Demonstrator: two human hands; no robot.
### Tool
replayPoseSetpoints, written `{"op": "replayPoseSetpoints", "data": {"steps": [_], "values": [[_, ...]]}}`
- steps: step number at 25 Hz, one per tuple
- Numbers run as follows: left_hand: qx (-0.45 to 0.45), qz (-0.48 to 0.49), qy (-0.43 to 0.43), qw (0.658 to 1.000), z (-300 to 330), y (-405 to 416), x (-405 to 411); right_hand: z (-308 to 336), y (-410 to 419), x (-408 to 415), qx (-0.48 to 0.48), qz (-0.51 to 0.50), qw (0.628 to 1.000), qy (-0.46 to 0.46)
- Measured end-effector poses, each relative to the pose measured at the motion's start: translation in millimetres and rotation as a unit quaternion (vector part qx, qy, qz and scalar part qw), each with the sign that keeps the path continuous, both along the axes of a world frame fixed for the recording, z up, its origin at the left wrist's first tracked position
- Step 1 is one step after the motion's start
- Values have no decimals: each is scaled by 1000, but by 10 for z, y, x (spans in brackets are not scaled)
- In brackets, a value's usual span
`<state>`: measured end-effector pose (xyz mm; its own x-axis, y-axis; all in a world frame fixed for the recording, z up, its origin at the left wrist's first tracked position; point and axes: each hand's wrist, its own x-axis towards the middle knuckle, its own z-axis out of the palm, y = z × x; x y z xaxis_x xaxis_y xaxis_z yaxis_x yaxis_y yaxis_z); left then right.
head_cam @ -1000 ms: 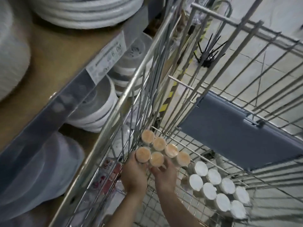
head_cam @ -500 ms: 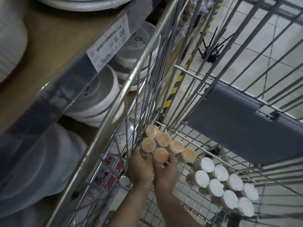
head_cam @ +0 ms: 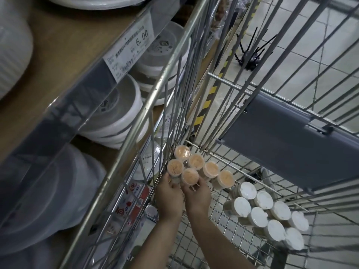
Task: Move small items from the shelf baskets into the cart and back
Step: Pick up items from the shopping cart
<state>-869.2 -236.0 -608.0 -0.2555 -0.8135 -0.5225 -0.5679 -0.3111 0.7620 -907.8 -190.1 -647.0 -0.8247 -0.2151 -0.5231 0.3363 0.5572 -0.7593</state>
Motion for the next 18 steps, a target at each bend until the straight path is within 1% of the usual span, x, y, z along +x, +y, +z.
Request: {"op": "replayPoseSetpoints", "data": {"steps": [3, 5, 7, 9, 10, 11, 13, 14, 15, 16, 17, 18], "values": [[37, -19, 29, 999, 152, -13, 63, 144, 68, -42, 20, 29, 999, -31], [57, -51, 20, 997, 310, -36, 122, 300, 194, -29, 29, 44, 998, -38], [64, -97, 4, 993, 488, -60, 213, 486, 364, 10, 36, 63, 997, -39], [52, -171, -16, 984, 667, -64, 352, 687, 533, 62, 50, 101, 993, -36], [30, -226, -43, 973, 780, -57, 435, 802, 623, 93, 63, 136, 988, -25], [0, -293, -84, 952, 892, -49, 511, 926, 717, 125, 81, 182, 980, -9], [-78, -430, -175, 882, 1157, 13, 669, 1248, 912, 220, 118, 291, 949, 22], [-112, -477, -197, 849, 1303, 62, 744, 1412, 1005, 274, 139, 339, 930, 40], [-130, -510, -203, 826, 1451, 126, 822, 1594, 1101, 340, 154, 372, 913, 59], [-132, -527, -199, 815, 1606, 196, 906, 1771, 1197, 406, 166, 391, 902, 74], [-130, -532, -190, 815, 1788, 274, 1007, 1988, 1304, 489, 174, 397, 897, 85], [-125, -527, -178, 822, 1956, 351, 1116, 2191, 1406, 580, 177, 398, 896, 91]]}}
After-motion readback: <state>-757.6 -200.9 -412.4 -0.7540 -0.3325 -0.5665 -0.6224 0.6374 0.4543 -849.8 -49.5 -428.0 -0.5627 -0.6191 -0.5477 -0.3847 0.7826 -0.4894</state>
